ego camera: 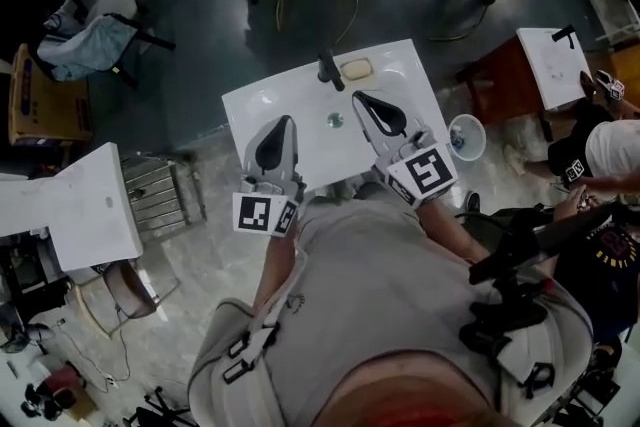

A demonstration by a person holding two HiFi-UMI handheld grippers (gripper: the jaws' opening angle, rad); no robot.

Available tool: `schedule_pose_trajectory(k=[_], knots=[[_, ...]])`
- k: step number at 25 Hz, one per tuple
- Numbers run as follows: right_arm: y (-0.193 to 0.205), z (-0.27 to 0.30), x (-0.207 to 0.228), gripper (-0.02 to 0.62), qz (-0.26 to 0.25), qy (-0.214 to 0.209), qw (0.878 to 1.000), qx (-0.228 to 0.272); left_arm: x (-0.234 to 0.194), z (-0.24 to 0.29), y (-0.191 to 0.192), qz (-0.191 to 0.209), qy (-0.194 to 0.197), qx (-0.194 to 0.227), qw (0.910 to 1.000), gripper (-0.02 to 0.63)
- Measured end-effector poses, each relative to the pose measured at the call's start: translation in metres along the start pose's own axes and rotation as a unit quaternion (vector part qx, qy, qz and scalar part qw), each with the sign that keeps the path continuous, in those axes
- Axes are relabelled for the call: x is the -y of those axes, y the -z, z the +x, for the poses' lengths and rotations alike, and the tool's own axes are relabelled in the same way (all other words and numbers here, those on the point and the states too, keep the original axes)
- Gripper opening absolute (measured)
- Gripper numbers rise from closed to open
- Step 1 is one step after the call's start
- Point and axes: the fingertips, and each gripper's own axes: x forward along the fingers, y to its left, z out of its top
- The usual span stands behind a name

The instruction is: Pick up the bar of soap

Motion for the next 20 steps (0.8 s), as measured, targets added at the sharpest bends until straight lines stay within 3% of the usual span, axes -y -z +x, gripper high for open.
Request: schedule_pose_trajectory(k=[5, 16, 17, 18, 19, 20], knots=[[-0.005, 0.001, 0.003, 0.004, -0.016, -0.031, 0.999, 0.003, 0.008, -0.001, -0.007, 0.002, -0.031, 0.001, 0.9995, -0.002], [-0.01, 0.006, 0.033, 0.01, -0.022, 0.001, 1.0, 0.014, -0.009, -0.006, 0.0, 0.005, -0.075, -0.022, 0.9969, 0.0], [-0.008, 0.009, 0.032, 0.056, -0.02, -0.003, 1.0, 0.005, -0.013, -0.007, 0.001, 0.006, -0.08, -0.023, 0.9965, 0.0], [-0.004, 0.014, 0.031, 0.244, -0.016, -0.009, 1.0, -0.007, -0.016, -0.008, 0.002, 0.006, -0.085, -0.024, 0.9961, 0.0], [0.0, 0.018, 0.03, 0.369, -0.013, -0.013, 1.0, -0.017, -0.019, -0.008, 0.003, 0.005, -0.089, -0.025, 0.9957, 0.0], [0.001, 0.02, 0.031, 0.41, -0.013, -0.013, 1.0, -0.025, -0.022, -0.008, 0.005, 0.003, -0.092, -0.027, 0.9954, 0.0]])
